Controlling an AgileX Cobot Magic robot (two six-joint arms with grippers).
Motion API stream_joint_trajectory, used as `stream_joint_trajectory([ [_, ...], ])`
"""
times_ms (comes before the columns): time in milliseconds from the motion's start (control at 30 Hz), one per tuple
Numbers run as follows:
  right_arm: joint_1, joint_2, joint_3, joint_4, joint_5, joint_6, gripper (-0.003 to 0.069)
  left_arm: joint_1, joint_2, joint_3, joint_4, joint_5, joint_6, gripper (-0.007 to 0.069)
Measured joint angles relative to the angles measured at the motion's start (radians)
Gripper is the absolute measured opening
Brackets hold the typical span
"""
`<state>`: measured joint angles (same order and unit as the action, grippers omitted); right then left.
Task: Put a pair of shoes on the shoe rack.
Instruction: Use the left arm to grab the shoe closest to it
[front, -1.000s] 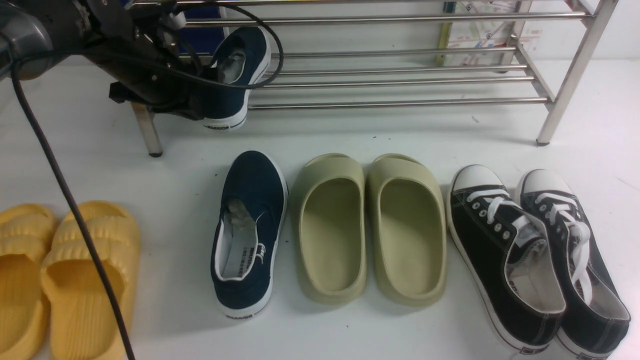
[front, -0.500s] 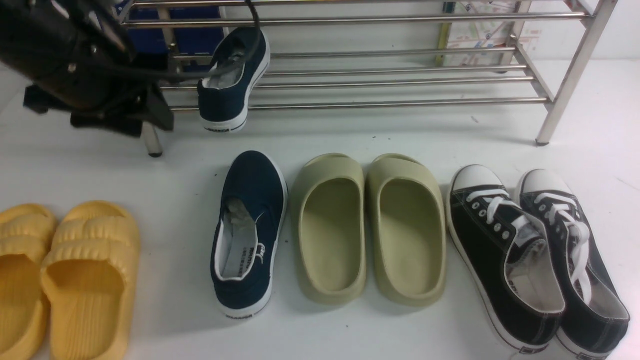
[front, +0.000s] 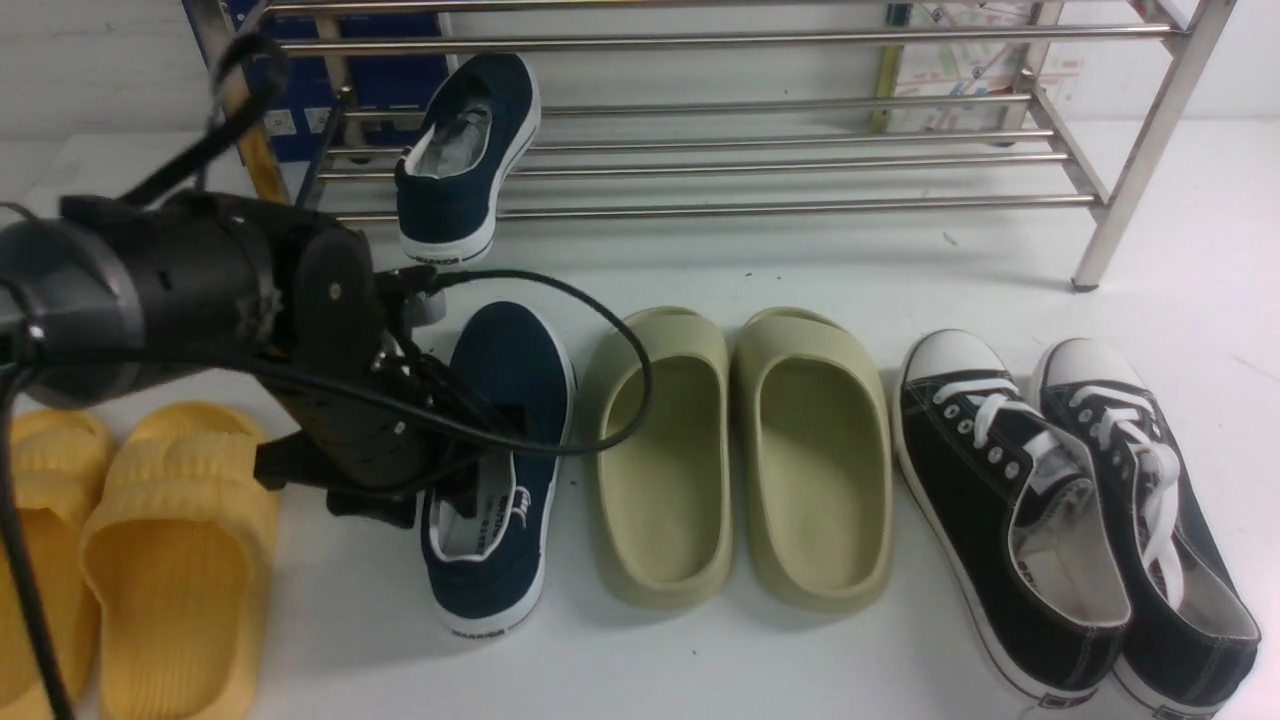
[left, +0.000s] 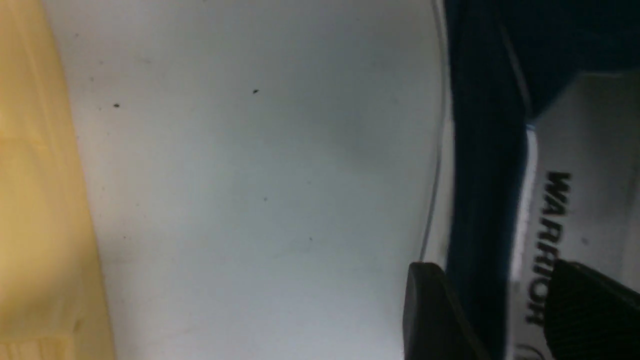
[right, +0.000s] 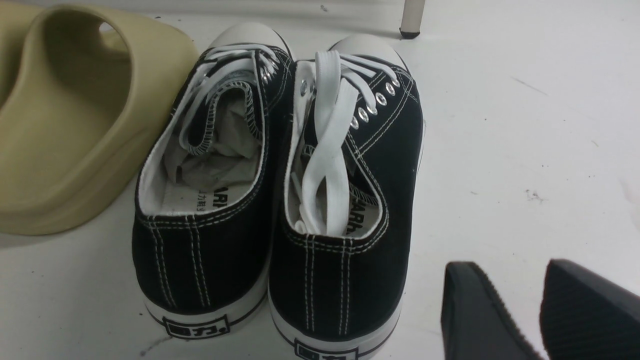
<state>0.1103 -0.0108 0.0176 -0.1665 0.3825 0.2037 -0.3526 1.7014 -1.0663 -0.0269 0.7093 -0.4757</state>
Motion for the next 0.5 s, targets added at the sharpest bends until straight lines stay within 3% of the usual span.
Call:
stream_joint_trajectory([
  [133, 0.000, 0.000, 0.000, 0.000, 0.000, 0.000, 0.0244, 0.000, 0.046, 0.000, 0.006, -0.010, -0.013, 0.0305],
  [267, 0.000, 0.000, 0.000, 0.000, 0.000, 0.000, 0.0244, 0.000, 0.054, -0.014, 0.004, -0.017, 0.001, 0.0125],
  [300, 0.000, 0.000, 0.000, 0.000, 0.000, 0.000, 0.0244, 0.000, 0.054, -0.014, 0.004, -0.017, 0.002, 0.0115],
  [333, 0.000, 0.000, 0.000, 0.000, 0.000, 0.000, 0.0244, 0.000, 0.054, -0.040, 0.006, 0.002, 0.008, 0.0034],
  [367, 0.000, 0.000, 0.000, 0.000, 0.000, 0.000, 0.0244, -0.001, 0.054, -0.060, 0.006, 0.023, 0.012, 0.0003],
  [500, 0.000, 0.000, 0.000, 0.000, 0.000, 0.000, 0.0244, -0.025, 0.054, -0.147, 0.007, 0.086, 0.041, -0.0008],
])
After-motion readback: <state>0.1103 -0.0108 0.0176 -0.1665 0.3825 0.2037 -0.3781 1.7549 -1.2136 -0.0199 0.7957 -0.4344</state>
